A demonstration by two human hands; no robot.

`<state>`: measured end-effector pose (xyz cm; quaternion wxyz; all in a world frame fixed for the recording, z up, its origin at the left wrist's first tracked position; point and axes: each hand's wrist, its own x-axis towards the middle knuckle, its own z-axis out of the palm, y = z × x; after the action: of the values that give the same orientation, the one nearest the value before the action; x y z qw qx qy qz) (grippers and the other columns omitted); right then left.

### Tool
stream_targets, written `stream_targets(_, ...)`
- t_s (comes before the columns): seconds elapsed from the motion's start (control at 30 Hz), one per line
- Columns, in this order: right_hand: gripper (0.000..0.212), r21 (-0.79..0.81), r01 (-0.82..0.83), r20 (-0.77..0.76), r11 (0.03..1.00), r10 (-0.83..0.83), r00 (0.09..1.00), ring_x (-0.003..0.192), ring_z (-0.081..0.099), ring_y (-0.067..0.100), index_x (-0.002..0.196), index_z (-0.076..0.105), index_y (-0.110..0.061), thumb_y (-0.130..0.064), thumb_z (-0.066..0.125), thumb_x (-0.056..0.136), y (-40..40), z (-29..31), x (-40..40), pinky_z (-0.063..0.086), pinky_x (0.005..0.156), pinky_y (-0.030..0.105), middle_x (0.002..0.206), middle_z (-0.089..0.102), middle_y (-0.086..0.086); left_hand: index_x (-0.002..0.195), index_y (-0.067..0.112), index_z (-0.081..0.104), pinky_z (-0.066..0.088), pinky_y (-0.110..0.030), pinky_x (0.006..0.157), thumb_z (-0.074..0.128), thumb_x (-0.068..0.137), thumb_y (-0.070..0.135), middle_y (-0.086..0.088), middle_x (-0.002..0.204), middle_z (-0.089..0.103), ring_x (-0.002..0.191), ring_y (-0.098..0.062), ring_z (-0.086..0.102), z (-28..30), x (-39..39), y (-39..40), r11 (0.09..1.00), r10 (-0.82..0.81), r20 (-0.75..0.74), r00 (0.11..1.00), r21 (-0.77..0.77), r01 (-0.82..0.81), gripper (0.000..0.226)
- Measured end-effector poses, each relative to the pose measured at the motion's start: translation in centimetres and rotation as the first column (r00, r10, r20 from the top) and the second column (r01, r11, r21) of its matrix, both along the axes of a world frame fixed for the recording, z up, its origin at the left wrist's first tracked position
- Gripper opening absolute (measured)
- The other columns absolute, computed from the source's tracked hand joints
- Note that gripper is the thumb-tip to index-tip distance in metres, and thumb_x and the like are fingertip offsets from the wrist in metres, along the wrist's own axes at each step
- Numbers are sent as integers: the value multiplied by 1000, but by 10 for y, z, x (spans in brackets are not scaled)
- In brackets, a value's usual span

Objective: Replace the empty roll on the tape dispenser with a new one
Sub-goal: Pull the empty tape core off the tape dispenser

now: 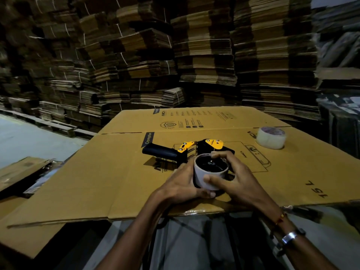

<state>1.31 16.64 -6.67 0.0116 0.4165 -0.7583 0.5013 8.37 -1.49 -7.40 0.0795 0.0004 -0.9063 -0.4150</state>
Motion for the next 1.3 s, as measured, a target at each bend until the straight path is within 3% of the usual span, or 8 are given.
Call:
stream_targets(0.27, 18, 80, -86, 295, 993, 59, 954, 111, 62, 14, 100, 74, -15, -29, 68, 91, -3, 30, -13, 51, 95, 36, 116, 65, -3, 143, 42, 29, 45, -45, 103, 86, 64, 52, 9, 132, 51, 122, -15, 47, -1, 0, 2, 997, 27, -31, 999, -69, -29, 98)
stream_targets(0.4, 17, 455, -91, 117, 886, 42, 992, 102, 59, 9, 102, 73, -20, -30, 72, 88, -6, 62, -23, 55, 89, 37, 112, 63, -9, 144, 38, 28, 42, -45, 105, 86, 67, 49, 6, 133, 49, 122, -16, 44, 1, 1, 2, 995, 36, -13, 999, -94, -37, 97)
stream_targets(0.5, 21, 554, -22, -64, 832, 70, 995, 94, 57, 6, 106, 71, -23, -32, 72, 87, -9, 71, -22, 53, 76, 29, 107, 62, -11, 145, 37, 28, 42, -46, 105, 86, 68, 48, 6, 132, 49, 123, -17, 43, 1, 1, 2, 994, 29, -13, 1000, -101, -30, 97)
stream_targets(0.73, 14, 469, 44, -233, 882, 76, 970, 95, 58, 8, 103, 69, -28, -35, 66, 92, -5, 52, -21, 52, 82, 38, 108, 65, -7, 143, 37, 30, 44, -47, 104, 85, 65, 48, 8, 130, 49, 124, -18, 46, 2, 2, 4, 994, 23, -29, 999, -103, -26, 96)
stream_targets(0.87, 17, 395, -34, -89, 918, 75, 993, 105, 62, 6, 108, 71, -30, -34, 68, 91, -1, 52, -23, 54, 90, 38, 114, 67, -11, 146, 34, 28, 42, -44, 105, 86, 70, 43, 3, 134, 48, 124, -18, 42, 2, 3, 3, 994, 13, -26, 1000, -111, -15, 96)
stream_targets(0.97, 54, 244, -167, 231, 955, 110, 967, 115, 60, 1, 132, 55, -39, -41, 76, 82, 8, 49, -17, 52, 94, 29, 127, 63, -12, 144, 37, 28, 45, -46, 103, 83, 66, 50, 3, 135, 49, 123, -19, 45, 3, 3, 4, 995, 22, -23, 999, -97, -24, 97)
stream_targets(1.1, 110, 191, -131, 261, 973, 78, 962, 124, 53, 1, 149, 22, -47, -40, 90, 64, 2, 20, -5, 44, 103, 26, 137, 52, -14, 140, 45, 30, 48, -46, 102, 84, 58, 55, 7, 134, 53, 123, -17, 51, 2, 2, 5, 998, 36, -27, 999, -48, -37, 98)
stream_targets(1.3, 104, 50, -34, 216, 998, 22, 976, 123, 57, 10, 141, 31, -49, -45, 91, 56, 0, 8, -1, 49, 105, 45, 135, 56, -11, 143, 45, 28, 48, -45, 103, 84, 55, 55, 7, 133, 50, 123, -17, 50, 2, 2, 2, 1000, 17, -6, 1000, -18, -17, 104)
